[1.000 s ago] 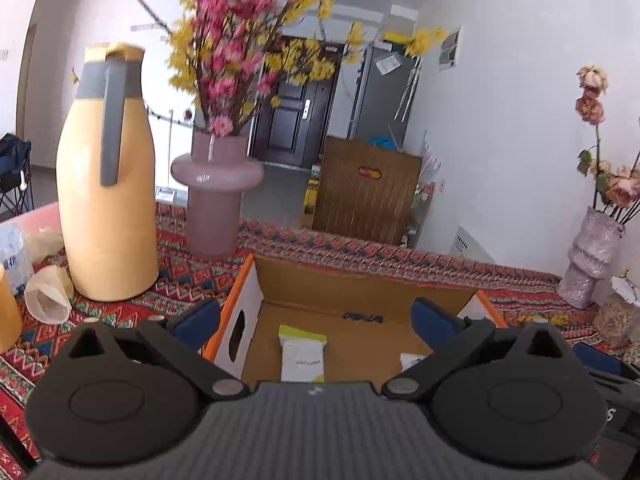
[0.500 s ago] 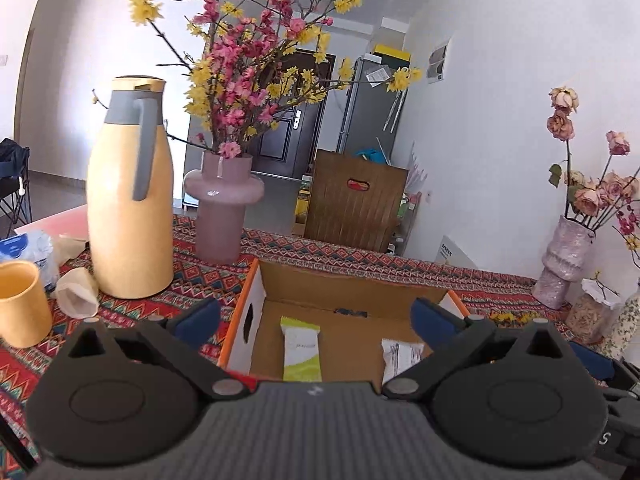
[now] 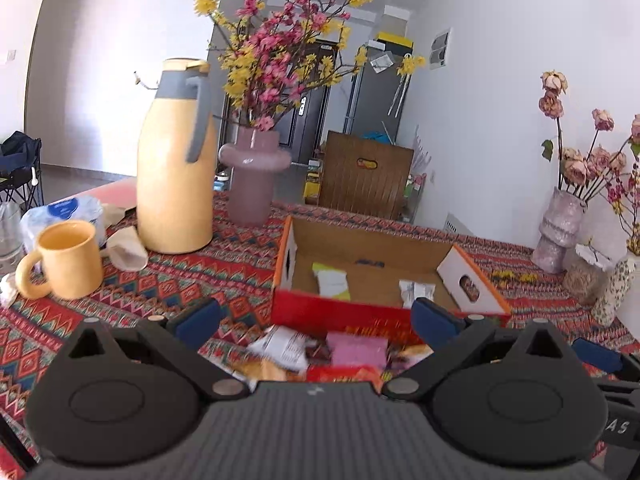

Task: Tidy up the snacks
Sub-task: 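Open both grippers to drop the packets into the box, then grasp the orange long snack packet with the right gripper, then lift the orange packet with the right gripper while the left gripper grasps the red chip bag, then carry the orange packet and red chip bag over the box with both grippers, then open both grippers to drop the packets into the box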

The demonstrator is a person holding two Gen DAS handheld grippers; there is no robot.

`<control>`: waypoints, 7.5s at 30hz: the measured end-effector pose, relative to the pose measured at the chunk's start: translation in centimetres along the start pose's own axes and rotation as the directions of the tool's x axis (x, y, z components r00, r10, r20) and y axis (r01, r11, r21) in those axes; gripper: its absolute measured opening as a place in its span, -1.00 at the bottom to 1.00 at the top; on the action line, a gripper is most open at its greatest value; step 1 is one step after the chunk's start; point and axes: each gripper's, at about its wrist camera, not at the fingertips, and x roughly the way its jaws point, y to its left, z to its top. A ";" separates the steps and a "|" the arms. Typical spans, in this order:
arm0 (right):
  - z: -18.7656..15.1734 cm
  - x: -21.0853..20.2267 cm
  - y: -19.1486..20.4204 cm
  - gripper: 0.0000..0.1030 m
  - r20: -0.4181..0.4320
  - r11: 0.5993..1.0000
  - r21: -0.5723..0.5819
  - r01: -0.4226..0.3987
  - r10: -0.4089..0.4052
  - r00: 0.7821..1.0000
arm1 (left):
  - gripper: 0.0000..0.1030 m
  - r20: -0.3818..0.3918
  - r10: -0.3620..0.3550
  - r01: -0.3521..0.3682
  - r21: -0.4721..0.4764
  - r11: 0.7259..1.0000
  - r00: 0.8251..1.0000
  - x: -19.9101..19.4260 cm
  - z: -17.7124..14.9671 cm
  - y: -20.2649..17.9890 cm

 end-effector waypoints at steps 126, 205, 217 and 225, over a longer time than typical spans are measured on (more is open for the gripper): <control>-9.4 -4.1 -9.2 -0.24 -0.047 0.959 0.282 -0.036 0.051 0.998 | 0.63 -0.294 0.040 0.008 0.159 0.987 0.955 6.9 -10.9 -5.4; 6.1 16.0 -4.6 -0.23 0.049 0.995 0.083 -0.048 0.044 0.998 | 0.18 0.008 0.060 -0.060 -0.038 0.997 0.998 18.3 5.5 -2.4; 4.2 18.8 -4.1 -0.23 -0.065 0.999 0.052 -0.011 0.014 0.998 | 0.18 -0.052 0.067 -0.067 0.007 0.998 0.996 19.9 4.1 -2.4; 3.7 20.3 -4.9 0.07 -0.121 0.997 0.076 0.034 -0.024 0.992 | 0.61 -0.048 0.072 -0.071 0.023 0.997 0.996 20.0 3.9 -2.9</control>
